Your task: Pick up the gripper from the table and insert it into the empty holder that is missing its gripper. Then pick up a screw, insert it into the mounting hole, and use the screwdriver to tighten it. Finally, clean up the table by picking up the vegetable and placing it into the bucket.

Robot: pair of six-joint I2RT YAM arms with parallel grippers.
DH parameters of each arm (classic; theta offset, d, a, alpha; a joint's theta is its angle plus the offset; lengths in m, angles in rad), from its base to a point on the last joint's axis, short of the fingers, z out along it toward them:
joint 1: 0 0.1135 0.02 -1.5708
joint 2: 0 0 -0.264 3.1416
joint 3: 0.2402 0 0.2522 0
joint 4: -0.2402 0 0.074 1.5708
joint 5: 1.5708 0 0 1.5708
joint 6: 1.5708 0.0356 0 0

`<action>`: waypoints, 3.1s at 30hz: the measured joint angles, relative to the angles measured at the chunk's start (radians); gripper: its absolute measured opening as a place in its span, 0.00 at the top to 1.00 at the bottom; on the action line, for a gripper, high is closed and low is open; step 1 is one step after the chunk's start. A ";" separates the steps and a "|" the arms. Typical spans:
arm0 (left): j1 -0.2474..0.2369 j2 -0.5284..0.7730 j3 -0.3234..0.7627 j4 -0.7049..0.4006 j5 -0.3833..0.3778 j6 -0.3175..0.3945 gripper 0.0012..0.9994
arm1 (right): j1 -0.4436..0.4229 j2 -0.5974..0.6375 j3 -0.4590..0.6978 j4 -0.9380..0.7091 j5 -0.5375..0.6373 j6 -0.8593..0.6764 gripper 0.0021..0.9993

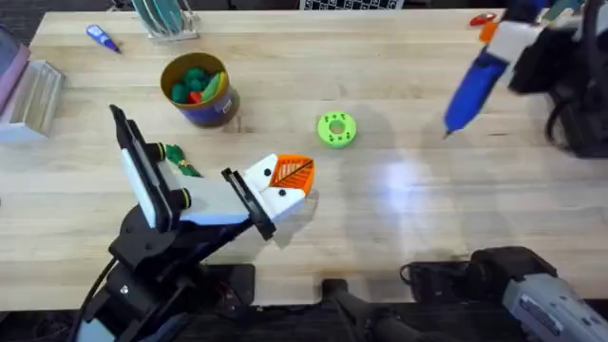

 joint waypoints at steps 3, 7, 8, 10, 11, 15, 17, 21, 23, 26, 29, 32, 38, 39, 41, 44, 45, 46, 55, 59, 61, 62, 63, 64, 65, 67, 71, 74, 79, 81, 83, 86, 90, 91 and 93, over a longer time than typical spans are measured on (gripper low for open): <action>0.000 0.000 0.000 0.000 0.000 0.000 0.99 | 0.107 -0.091 -0.080 0.065 -0.001 0.017 0.98; 0.000 0.000 0.000 0.000 0.000 0.000 0.99 | 0.243 -0.146 -0.148 0.172 -0.001 0.053 0.98; 0.000 0.000 0.000 0.000 0.000 0.000 0.99 | 0.273 -0.146 -0.159 0.204 -0.001 0.061 0.98; 0.000 0.000 0.000 0.000 0.000 0.000 0.99 | 0.336 -0.133 -0.174 0.268 -0.001 0.075 0.98; 0.000 0.000 0.000 0.000 0.000 0.000 0.99 | 0.366 -0.122 -0.179 0.297 -0.001 0.079 0.98; 0.000 0.000 0.000 0.000 0.000 0.000 0.99 | 0.473 -0.061 -0.187 0.428 -0.015 0.085 0.98; 0.000 0.000 0.000 0.000 0.000 0.000 0.99 | 0.511 -0.038 -0.187 0.476 -0.022 0.087 0.98; 0.000 0.000 0.000 0.000 0.000 0.000 0.99 | 0.577 -0.016 -0.187 0.545 -0.026 0.087 0.98; 0.000 0.000 0.000 0.000 0.000 0.000 0.99 | 0.600 -0.015 -0.187 0.564 -0.027 0.087 0.98; 0.000 0.000 0.000 0.000 0.000 0.000 0.99 | 0.621 -0.015 -0.187 0.602 -0.041 0.087 0.98; 0.000 0.000 0.000 0.000 0.000 0.000 0.99 | 0.623 -0.015 -0.187 0.717 -0.121 0.091 0.98; 0.000 0.000 0.000 0.000 0.000 0.000 0.99 | 0.623 -0.014 -0.187 0.770 -0.181 0.110 0.98; 0.000 0.000 0.000 0.000 0.000 0.000 0.99 | 0.657 0.029 -0.187 0.856 -0.240 0.154 0.98; 0.000 0.000 0.000 0.000 0.000 0.000 0.99 | 0.670 0.043 -0.187 0.872 -0.245 0.157 0.98; 0.000 0.000 0.000 0.000 0.000 0.000 0.99 | 0.717 0.102 -0.187 0.939 -0.258 0.162 0.98; 0.000 0.000 0.000 0.000 0.000 0.000 0.99 | 0.742 0.133 -0.187 0.963 -0.266 0.165 0.98; 0.000 0.000 0.000 0.000 0.000 0.000 0.99 | 0.748 0.141 -0.187 0.970 -0.269 0.165 0.98; 0.000 0.000 0.000 0.000 0.000 0.000 0.99 | 0.753 0.149 -0.187 0.977 -0.273 0.165 0.98; 0.000 0.000 0.000 0.000 0.000 0.000 0.99 | 0.784 0.192 -0.187 1.000 -0.284 0.165 0.98; 0.000 0.000 0.000 0.000 0.000 0.000 0.99 | 0.804 0.207 -0.187 1.006 -0.285 0.165 0.98; 0.000 0.000 0.000 0.000 0.000 0.000 0.99 | 0.808 0.211 -0.187 1.006 -0.289 0.166 0.98; 0.000 0.000 0.000 0.000 0.000 0.000 0.99 | 0.808 0.211 -0.187 1.006 -0.289 0.166 0.98; 0.000 0.000 0.000 0.000 0.000 0.000 0.99 | 0.808 0.211 -0.187 1.007 -0.289 0.166 0.98; 0.000 0.000 0.000 0.000 0.000 0.000 0.99 | 0.808 0.211 -0.187 1.008 -0.289 0.166 0.98; 0.000 0.000 0.000 0.000 0.000 0.000 0.99 | 0.808 0.211 -0.187 1.008 -0.289 0.166 0.98; 0.000 0.000 0.000 0.000 0.000 0.000 0.99 | 0.808 0.211 -0.187 1.007 -0.289 0.166 0.98; 0.000 0.000 0.000 0.000 0.000 0.000 0.99 | 0.808 0.212 -0.187 1.007 -0.289 0.166 0.98; 0.000 0.000 0.000 0.000 0.000 0.000 0.99 | 0.808 0.233 -0.187 1.007 -0.291 0.169 0.98; 0.000 0.000 0.000 0.000 0.000 0.000 0.99 | 0.808 0.237 -0.187 1.008 -0.291 0.176 0.98; 0.000 0.000 0.000 0.000 0.000 0.000 0.99 | 0.808 0.237 -0.187 1.007 -0.291 0.178 0.98; 0.000 0.000 0.000 0.000 0.000 0.000 0.99 | 0.808 0.237 -0.187 1.008 -0.291 0.181 0.98; 0.000 0.000 0.000 0.000 0.000 0.000 0.99 | 0.808 0.237 -0.187 1.006 -0.291 0.191 0.98; 0.000 0.000 0.000 0.000 0.000 0.000 0.99 | 0.808 0.237 -0.187 1.005 -0.292 0.197 0.98; 0.000 0.000 0.000 0.000 0.000 0.000 0.99 | 0.808 0.237 -0.187 1.005 -0.292 0.199 0.98; 0.000 0.000 0.000 0.000 0.000 0.000 0.99 | 0.808 0.237 -0.187 1.005 -0.292 0.200 0.98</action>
